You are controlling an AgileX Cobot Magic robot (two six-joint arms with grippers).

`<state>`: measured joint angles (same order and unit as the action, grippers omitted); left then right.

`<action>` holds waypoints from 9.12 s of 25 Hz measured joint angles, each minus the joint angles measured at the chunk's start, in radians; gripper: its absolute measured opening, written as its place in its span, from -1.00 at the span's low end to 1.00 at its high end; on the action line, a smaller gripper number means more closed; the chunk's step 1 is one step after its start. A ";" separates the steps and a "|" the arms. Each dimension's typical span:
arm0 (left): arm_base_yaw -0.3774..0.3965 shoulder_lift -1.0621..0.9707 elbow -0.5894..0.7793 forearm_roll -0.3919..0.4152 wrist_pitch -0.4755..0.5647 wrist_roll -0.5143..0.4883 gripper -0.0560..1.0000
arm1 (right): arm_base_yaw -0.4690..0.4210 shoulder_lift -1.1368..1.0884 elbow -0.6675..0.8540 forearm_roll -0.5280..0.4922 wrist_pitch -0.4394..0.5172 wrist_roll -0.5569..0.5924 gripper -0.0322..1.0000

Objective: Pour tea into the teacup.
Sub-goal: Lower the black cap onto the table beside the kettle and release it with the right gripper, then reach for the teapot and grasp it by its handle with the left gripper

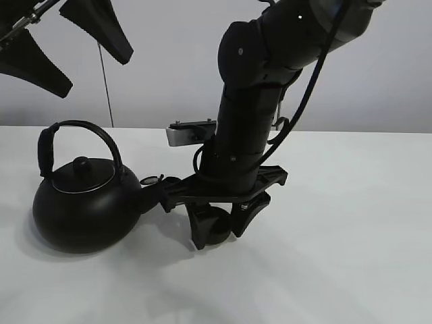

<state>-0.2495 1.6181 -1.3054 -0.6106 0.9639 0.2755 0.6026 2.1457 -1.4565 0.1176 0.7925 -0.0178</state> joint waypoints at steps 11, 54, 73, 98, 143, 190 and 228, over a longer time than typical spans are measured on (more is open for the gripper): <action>0.000 0.000 0.000 0.000 0.000 0.000 0.35 | 0.000 0.010 -0.005 -0.001 0.004 0.018 -0.10; 0.000 0.000 0.000 0.000 0.000 0.000 0.35 | -0.962 -0.728 -0.004 -0.351 0.289 0.032 0.20; 0.000 0.000 0.000 0.000 0.000 0.000 0.35 | -0.842 -1.753 0.044 0.095 0.476 -0.111 0.18; 0.000 0.000 0.000 0.000 0.000 0.000 0.35 | -0.842 -2.101 0.959 -0.040 0.346 -0.090 0.18; 0.000 -0.245 0.000 0.042 -0.268 0.136 0.35 | -0.760 -2.121 0.989 -0.163 0.289 0.033 0.18; 0.065 -0.268 0.955 0.861 -1.494 -0.317 0.35 | -0.755 -2.121 0.989 -0.163 0.288 0.033 0.18; 0.135 0.172 0.902 0.927 -2.007 -0.217 0.24 | -0.755 -2.121 0.989 -0.163 0.288 0.033 0.18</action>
<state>-0.1143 1.7906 -0.4035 0.3167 -1.0435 0.0588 -0.1527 0.0247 -0.4679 -0.0449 1.0805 0.0148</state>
